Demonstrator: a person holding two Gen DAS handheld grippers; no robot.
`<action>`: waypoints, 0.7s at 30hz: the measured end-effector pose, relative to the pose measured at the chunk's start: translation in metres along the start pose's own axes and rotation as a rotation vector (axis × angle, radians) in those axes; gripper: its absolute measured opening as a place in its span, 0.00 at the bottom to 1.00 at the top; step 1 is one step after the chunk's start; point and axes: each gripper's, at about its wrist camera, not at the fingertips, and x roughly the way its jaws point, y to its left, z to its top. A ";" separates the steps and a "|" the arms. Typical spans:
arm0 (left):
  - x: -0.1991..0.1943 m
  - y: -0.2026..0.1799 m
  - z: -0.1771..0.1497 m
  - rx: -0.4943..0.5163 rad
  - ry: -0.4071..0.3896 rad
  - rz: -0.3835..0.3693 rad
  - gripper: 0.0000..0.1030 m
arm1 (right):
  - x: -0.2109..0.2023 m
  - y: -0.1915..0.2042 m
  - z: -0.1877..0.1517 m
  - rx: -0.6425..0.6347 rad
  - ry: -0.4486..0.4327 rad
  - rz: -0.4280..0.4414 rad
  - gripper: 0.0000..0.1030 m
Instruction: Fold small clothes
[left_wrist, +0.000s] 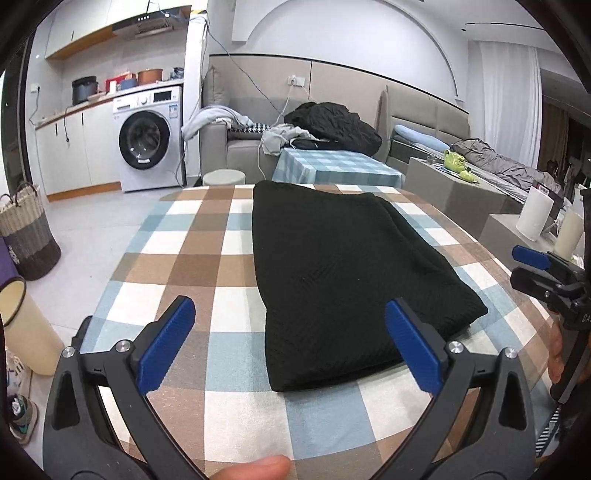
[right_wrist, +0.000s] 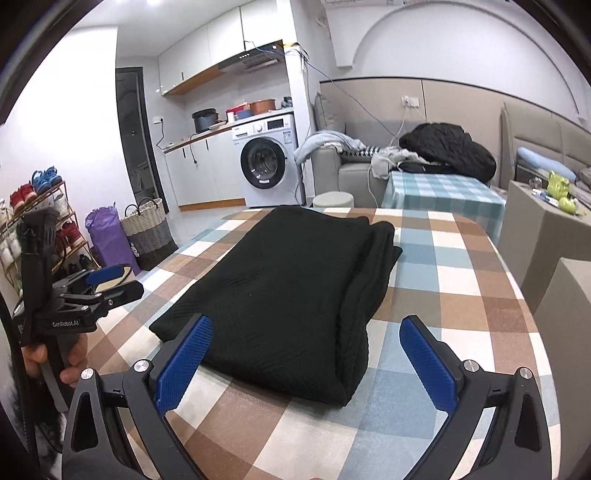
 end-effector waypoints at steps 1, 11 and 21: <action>0.000 0.000 0.000 -0.005 -0.005 0.000 0.99 | -0.001 0.001 -0.002 -0.003 -0.007 0.000 1.00; -0.010 0.010 -0.007 -0.033 -0.066 -0.002 0.99 | 0.003 -0.005 -0.017 0.028 -0.049 -0.003 1.00; -0.012 0.008 -0.013 -0.015 -0.102 0.002 0.99 | -0.002 -0.001 -0.024 0.028 -0.107 0.007 1.00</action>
